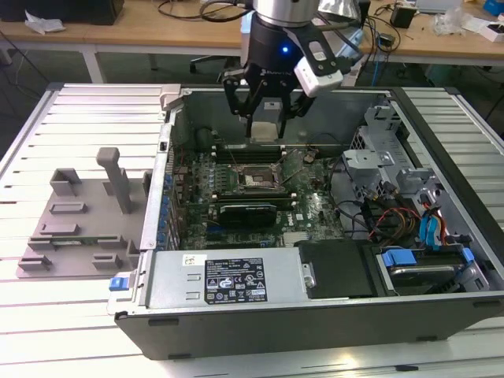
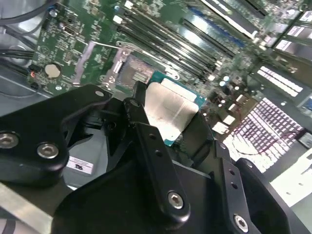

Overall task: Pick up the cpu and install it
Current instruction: 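Pick up the cpu and move it towards the insertion slot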

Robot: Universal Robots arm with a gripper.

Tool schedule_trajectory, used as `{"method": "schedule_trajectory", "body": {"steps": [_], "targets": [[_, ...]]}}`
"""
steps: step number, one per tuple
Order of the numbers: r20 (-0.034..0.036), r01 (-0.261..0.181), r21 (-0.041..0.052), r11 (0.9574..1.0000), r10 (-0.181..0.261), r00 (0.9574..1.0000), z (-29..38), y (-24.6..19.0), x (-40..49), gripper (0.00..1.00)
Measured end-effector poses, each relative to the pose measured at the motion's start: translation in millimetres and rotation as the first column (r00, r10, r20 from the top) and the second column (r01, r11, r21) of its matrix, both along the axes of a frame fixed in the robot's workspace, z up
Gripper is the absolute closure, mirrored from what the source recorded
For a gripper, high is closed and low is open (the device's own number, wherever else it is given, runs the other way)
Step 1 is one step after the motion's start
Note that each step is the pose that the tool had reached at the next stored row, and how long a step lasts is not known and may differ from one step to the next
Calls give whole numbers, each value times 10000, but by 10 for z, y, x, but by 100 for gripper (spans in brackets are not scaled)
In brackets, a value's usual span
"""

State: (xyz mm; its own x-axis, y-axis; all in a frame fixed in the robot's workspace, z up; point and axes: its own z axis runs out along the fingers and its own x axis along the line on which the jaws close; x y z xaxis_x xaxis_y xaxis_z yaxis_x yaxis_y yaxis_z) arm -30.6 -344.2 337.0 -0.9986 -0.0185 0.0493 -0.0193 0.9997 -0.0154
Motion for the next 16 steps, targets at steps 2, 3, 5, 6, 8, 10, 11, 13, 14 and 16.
{"method": "schedule_trajectory", "body": {"steps": [2, 3, 5, 6, 8, 10, 11, 13, 14, 16], "targets": [[-8, -1, 1, 10000, 1, 10000, -28, 18, 58, 45], [-13, -2, 1, 10000, 2, 10000, -44, 33, 99, 45], [-20, 0, 0, 10000, 0, 10000, -63, 54, 157, 45], [-24, -2, 0, 10000, 2, 10000, -75, 66, 191, 45], [-31, -2, 1, 10000, 2, 10000, -97, 88, 254, 45], [-39, -3, 2, 10000, 3, 10000, -127, 115, 333, 45], [-41, -3, 1, 10000, 3, 10000, -144, 125, 358, 45], [-44, -3, 0, 10000, 3, 10000, -176, 144, 385, 45], [-44, 0, 2, 10000, 0, 10000, -203, 166, 389, 45], [-45, -2, 0, 10000, 2, 10000, -234, 220, 384, 45]]}}
